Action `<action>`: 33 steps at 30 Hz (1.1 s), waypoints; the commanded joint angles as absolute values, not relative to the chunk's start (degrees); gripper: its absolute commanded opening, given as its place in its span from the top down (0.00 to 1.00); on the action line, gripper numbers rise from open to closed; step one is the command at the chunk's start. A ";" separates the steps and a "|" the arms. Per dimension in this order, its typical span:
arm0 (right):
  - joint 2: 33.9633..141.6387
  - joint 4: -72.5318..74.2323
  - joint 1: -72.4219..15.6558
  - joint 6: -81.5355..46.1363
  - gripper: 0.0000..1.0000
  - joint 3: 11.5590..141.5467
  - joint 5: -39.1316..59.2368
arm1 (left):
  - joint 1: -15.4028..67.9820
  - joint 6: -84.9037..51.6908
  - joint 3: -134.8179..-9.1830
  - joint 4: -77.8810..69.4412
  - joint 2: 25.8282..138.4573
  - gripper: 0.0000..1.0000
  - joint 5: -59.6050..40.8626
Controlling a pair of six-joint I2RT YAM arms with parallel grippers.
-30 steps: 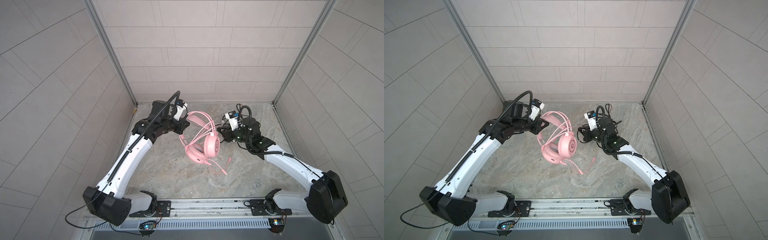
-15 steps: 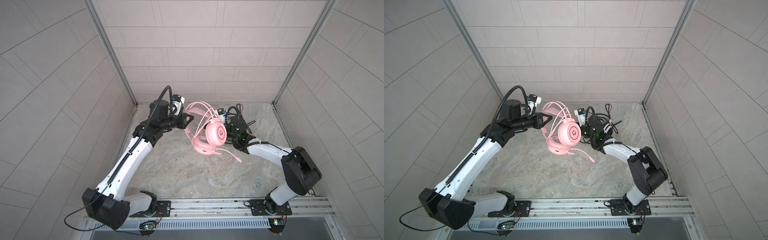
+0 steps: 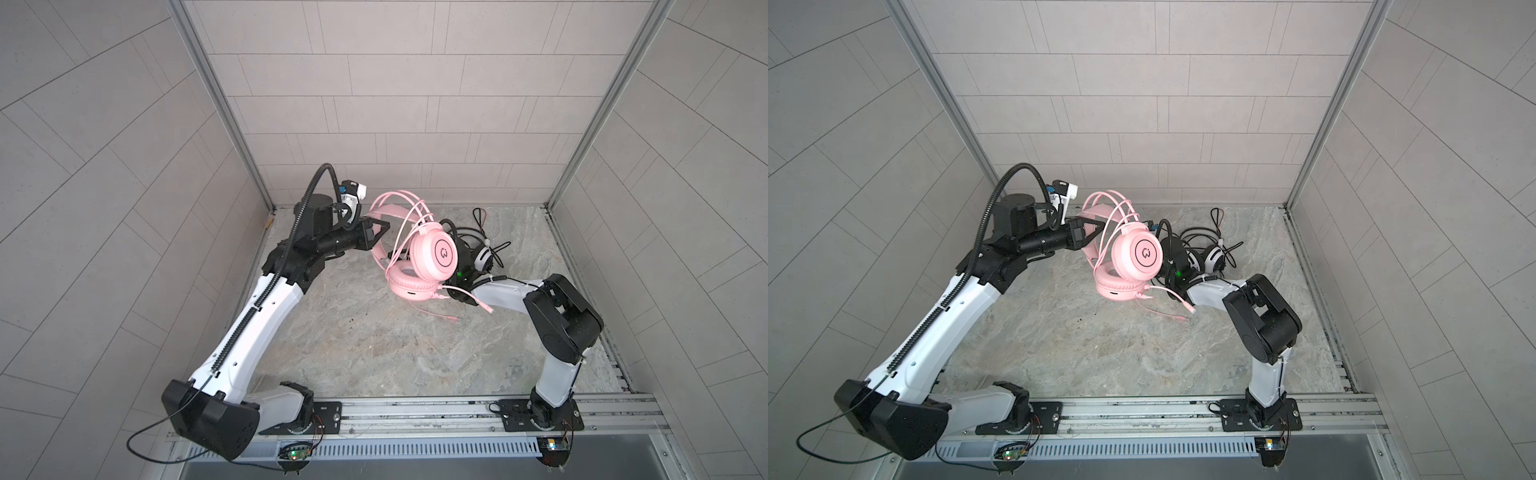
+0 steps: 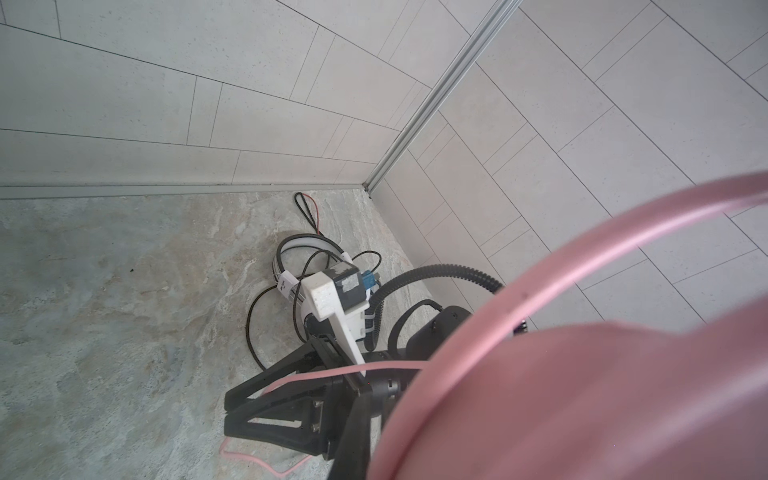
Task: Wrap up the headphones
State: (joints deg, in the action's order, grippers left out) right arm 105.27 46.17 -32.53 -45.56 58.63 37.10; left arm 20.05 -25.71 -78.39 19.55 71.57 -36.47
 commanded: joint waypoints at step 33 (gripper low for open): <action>120.85 67.62 -43.24 -58.50 0.96 52.55 36.94 | 18.03 -37.07 -82.37 13.96 69.52 1.00 -16.89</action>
